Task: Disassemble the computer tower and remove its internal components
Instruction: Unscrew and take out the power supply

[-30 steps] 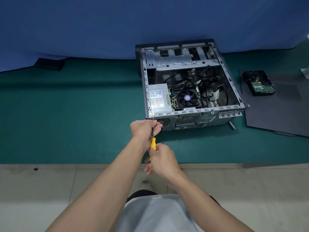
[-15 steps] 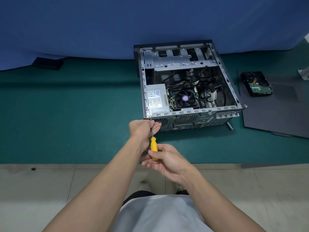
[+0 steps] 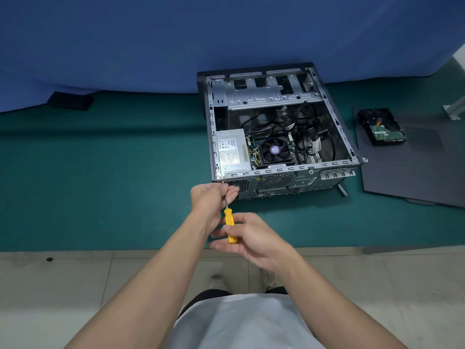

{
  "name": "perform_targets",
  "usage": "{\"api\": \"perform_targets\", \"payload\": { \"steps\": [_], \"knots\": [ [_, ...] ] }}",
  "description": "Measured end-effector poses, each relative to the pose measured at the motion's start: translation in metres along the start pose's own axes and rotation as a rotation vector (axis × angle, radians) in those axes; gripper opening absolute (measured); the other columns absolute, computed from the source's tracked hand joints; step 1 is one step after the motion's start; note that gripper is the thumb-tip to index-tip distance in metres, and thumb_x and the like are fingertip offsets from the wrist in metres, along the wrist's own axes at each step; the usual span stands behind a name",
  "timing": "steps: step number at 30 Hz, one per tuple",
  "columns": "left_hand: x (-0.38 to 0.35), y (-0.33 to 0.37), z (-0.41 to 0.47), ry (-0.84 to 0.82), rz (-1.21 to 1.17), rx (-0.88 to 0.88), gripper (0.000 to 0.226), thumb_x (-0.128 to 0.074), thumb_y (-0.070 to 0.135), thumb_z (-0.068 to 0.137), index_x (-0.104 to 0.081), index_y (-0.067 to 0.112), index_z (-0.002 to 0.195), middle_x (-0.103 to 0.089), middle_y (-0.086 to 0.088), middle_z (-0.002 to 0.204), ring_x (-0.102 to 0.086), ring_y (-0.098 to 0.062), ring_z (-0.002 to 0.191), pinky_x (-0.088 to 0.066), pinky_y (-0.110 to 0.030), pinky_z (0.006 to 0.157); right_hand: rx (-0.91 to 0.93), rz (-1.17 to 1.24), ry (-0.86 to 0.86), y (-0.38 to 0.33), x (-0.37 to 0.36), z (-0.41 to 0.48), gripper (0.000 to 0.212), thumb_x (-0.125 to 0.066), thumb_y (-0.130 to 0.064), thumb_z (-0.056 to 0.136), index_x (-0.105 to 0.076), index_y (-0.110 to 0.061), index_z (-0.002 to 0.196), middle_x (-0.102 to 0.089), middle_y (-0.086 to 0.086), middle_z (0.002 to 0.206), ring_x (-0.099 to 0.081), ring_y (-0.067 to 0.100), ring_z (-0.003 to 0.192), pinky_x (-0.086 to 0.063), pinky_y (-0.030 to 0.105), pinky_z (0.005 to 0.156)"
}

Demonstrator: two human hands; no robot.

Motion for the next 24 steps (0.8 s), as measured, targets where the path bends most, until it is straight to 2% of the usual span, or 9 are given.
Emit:
{"api": "perform_targets", "payload": {
  "steps": [4,6,8,11,13,15,20,22,24],
  "knots": [
    [0.008,0.007,0.001,0.119,0.175,-0.076,0.014,-0.069,-0.014,0.079,-0.062,-0.005,0.088,-0.069,-0.020,0.085,-0.073,-0.025,0.074,-0.058,-0.026,0.062,0.100,-0.368,0.265,-0.001,0.005,0.001,0.014,-0.057,0.000,0.090,-0.051,-0.006,0.101,-0.064,0.015,0.091,-0.072,0.026,0.068,-0.060,0.039,0.073],
    [0.009,0.009,0.001,0.150,0.217,-0.094,0.016,-0.069,-0.014,0.078,-0.063,-0.002,0.087,-0.070,-0.018,0.083,-0.073,-0.022,0.071,-0.059,-0.027,0.064,0.124,-0.450,0.336,-0.001,0.008,0.001,0.016,-0.063,-0.004,0.088,-0.051,-0.011,0.097,-0.067,0.015,0.093,-0.072,0.023,0.066,-0.060,0.037,0.069],
    [0.007,0.007,0.003,0.113,0.165,-0.080,0.014,-0.063,-0.016,0.082,-0.061,-0.005,0.091,-0.069,-0.021,0.085,-0.073,-0.023,0.072,-0.060,-0.028,0.065,0.114,-0.317,0.282,0.001,0.008,0.003,0.014,-0.060,-0.003,0.090,-0.051,-0.005,0.100,-0.065,0.017,0.093,-0.071,0.024,0.067,-0.059,0.033,0.066],
    [0.003,0.003,0.001,0.023,0.059,-0.044,0.012,-0.053,-0.017,0.088,-0.056,-0.007,0.095,-0.067,-0.027,0.089,-0.073,-0.028,0.079,-0.060,-0.027,0.066,0.011,0.018,0.040,0.006,-0.003,0.002,0.010,-0.047,-0.001,0.097,-0.051,0.002,0.106,-0.058,0.019,0.091,-0.066,0.027,0.073,-0.058,0.033,0.067],
    [0.002,0.001,0.000,-0.016,0.001,-0.020,0.012,-0.049,-0.016,0.091,-0.055,-0.007,0.094,-0.066,-0.028,0.091,-0.072,-0.031,0.082,-0.060,-0.030,0.069,-0.020,0.083,-0.023,0.008,-0.005,0.000,0.014,-0.043,0.002,0.098,-0.051,0.005,0.109,-0.058,0.020,0.091,-0.067,0.029,0.073,-0.058,0.034,0.068],
    [0.002,-0.001,-0.001,-0.027,-0.017,-0.011,0.012,-0.050,-0.016,0.090,-0.056,-0.008,0.096,-0.066,-0.028,0.092,-0.072,-0.032,0.083,-0.060,-0.030,0.070,0.020,-0.042,0.079,0.006,0.003,0.001,0.016,-0.047,0.003,0.096,-0.050,0.006,0.111,-0.060,0.018,0.090,-0.069,0.027,0.070,-0.059,0.032,0.068],
    [0.009,0.005,-0.001,0.106,0.152,-0.101,0.018,-0.070,-0.014,0.078,-0.061,-0.004,0.091,-0.069,-0.019,0.084,-0.073,-0.025,0.073,-0.060,-0.030,0.067,0.138,-0.431,0.366,0.000,0.016,-0.002,0.018,-0.064,-0.003,0.087,-0.052,-0.012,0.097,-0.066,0.004,0.079,-0.071,0.020,0.064,-0.060,0.035,0.070],
    [0.008,0.006,-0.001,0.128,0.168,-0.106,0.016,-0.066,-0.015,0.081,-0.060,-0.002,0.087,-0.069,-0.018,0.083,-0.073,-0.022,0.071,-0.060,-0.030,0.067,0.136,-0.398,0.358,0.000,0.018,-0.002,0.018,-0.063,-0.004,0.088,-0.052,-0.008,0.102,-0.065,0.005,0.080,-0.069,0.018,0.061,-0.059,0.030,0.065],
    [0.004,0.003,0.001,0.092,0.106,-0.074,0.014,-0.057,-0.016,0.086,-0.058,-0.003,0.089,-0.067,-0.020,0.084,-0.073,-0.024,0.073,-0.060,-0.029,0.066,0.084,-0.172,0.249,0.004,0.016,-0.001,0.018,-0.057,-0.007,0.094,-0.051,-0.002,0.110,-0.062,0.010,0.086,-0.064,0.018,0.063,-0.056,0.029,0.062]
  ]
}}
Point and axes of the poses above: each hand's wrist, its own z-axis towards the middle knuckle, its own x-axis out of the back of the hand, y = z × x, the point moved 8 cm from there along z, towards the middle knuckle
